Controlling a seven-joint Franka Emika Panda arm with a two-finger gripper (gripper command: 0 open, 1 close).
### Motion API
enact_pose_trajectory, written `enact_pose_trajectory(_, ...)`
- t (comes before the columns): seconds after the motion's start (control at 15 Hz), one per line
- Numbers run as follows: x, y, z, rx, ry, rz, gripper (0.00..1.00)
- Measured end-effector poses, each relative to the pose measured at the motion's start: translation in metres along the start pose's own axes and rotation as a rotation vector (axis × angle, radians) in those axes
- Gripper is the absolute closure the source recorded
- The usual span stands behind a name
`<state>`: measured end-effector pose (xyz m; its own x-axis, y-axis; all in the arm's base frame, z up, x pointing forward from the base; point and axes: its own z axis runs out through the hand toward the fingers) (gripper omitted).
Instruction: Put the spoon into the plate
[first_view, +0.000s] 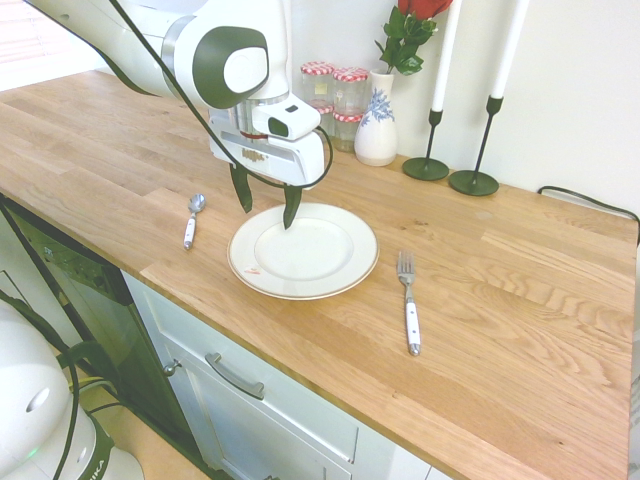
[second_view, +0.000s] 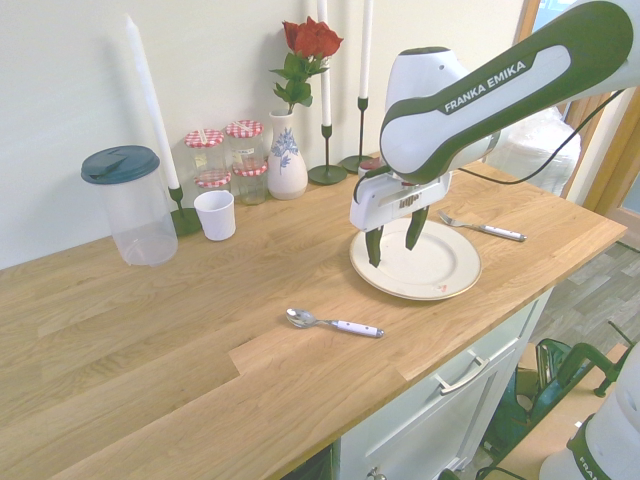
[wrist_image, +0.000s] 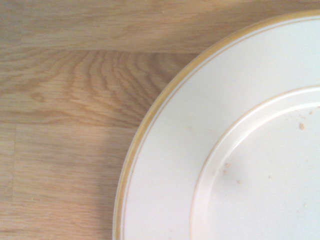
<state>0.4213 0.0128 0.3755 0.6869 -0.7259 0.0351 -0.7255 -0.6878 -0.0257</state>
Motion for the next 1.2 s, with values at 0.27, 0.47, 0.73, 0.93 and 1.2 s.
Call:
enact_pose_trajectory(0.27, -0.021, -0.008, -0.009, -0.024, -0.008, -0.127, 0.00)
enact_pose_trajectory(0.47, -0.089, -0.014, -0.028, -0.081, -0.024, -0.322, 0.00)
enact_pose_trajectory(0.73, -0.153, -0.024, -0.020, -0.116, -0.005, -0.583, 0.00)
enact_pose_trajectory(0.93, -0.170, -0.031, 0.006, -0.095, -0.003, -0.728, 0.00)
enact_pose_trajectory(1.2, -0.169, -0.039, 0.023, -0.069, -0.005, -0.739, 0.00)
